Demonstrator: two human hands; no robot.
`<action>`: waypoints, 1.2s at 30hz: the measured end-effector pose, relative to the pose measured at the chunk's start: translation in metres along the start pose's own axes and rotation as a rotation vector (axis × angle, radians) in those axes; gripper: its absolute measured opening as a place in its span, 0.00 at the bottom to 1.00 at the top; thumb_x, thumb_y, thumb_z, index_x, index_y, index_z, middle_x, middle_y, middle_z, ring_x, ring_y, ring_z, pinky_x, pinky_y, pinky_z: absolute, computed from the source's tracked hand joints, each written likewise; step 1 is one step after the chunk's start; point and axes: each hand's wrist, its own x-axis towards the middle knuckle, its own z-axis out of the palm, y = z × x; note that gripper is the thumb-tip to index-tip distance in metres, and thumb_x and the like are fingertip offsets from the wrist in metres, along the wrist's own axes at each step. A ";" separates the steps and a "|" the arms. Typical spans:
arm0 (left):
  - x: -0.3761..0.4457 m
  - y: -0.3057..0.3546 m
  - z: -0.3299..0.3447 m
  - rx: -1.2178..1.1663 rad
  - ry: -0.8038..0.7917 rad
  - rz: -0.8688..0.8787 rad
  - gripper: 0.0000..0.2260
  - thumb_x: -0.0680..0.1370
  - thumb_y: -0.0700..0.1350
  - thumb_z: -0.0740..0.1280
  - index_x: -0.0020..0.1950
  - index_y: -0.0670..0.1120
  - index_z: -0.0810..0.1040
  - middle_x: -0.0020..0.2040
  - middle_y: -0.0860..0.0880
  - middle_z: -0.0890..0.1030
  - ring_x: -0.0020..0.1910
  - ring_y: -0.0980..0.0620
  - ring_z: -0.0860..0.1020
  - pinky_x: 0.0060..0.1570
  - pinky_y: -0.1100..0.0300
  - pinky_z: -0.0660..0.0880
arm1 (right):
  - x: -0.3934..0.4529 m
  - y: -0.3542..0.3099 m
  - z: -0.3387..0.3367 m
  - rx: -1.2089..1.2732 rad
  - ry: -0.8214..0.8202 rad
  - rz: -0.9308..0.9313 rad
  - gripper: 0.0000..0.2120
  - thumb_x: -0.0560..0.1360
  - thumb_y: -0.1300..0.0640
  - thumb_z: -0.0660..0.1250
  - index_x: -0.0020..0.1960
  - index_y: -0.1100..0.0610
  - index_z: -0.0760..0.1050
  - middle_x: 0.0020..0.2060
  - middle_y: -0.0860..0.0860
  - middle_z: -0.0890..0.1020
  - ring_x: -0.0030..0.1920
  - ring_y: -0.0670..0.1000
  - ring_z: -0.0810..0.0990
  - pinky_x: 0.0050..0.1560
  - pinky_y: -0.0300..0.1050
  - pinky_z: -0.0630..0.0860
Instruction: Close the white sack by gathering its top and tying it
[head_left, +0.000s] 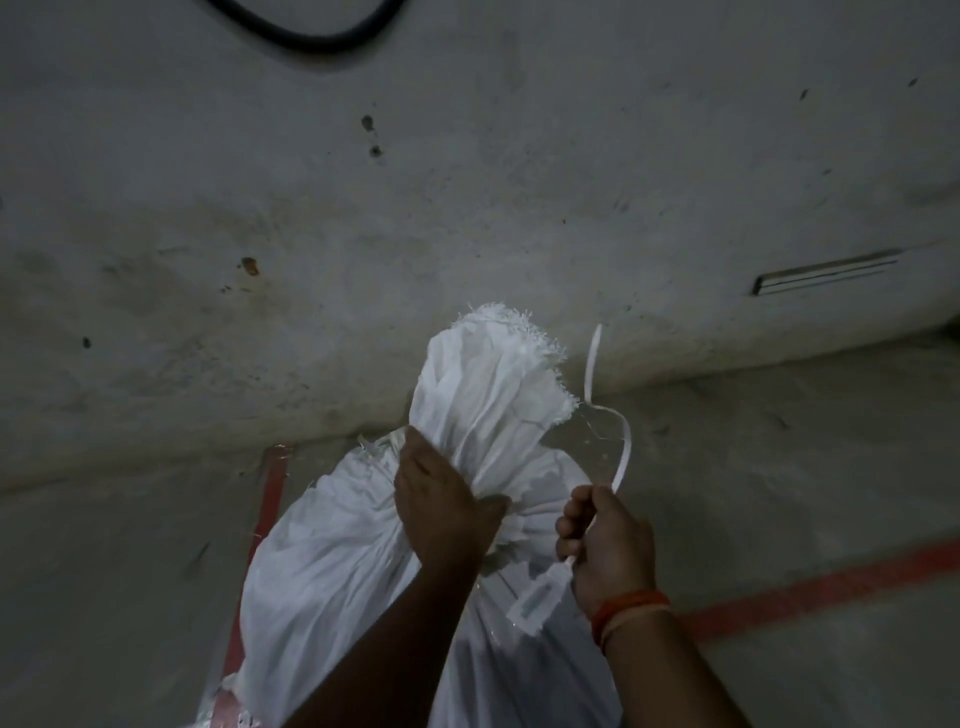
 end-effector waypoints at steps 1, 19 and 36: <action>0.003 0.001 0.003 0.001 0.015 -0.022 0.62 0.60 0.59 0.80 0.80 0.40 0.44 0.75 0.38 0.66 0.73 0.39 0.66 0.74 0.47 0.65 | -0.001 0.000 0.001 0.034 0.006 0.019 0.15 0.81 0.61 0.59 0.36 0.60 0.72 0.23 0.52 0.72 0.18 0.47 0.70 0.16 0.36 0.62; 0.012 -0.028 -0.031 -1.072 -0.069 -0.305 0.18 0.77 0.38 0.72 0.65 0.46 0.74 0.55 0.56 0.79 0.55 0.57 0.76 0.62 0.59 0.70 | 0.046 0.020 -0.003 -1.138 0.217 -0.078 0.24 0.71 0.39 0.71 0.60 0.53 0.80 0.56 0.50 0.85 0.58 0.52 0.82 0.56 0.39 0.76; 0.022 -0.062 -0.036 -1.056 -0.390 -0.235 0.21 0.76 0.47 0.74 0.67 0.48 0.76 0.61 0.48 0.81 0.61 0.49 0.80 0.65 0.48 0.75 | 0.020 0.039 0.067 -1.367 -0.525 -0.588 0.15 0.80 0.57 0.61 0.49 0.66 0.82 0.49 0.62 0.84 0.53 0.58 0.81 0.42 0.33 0.63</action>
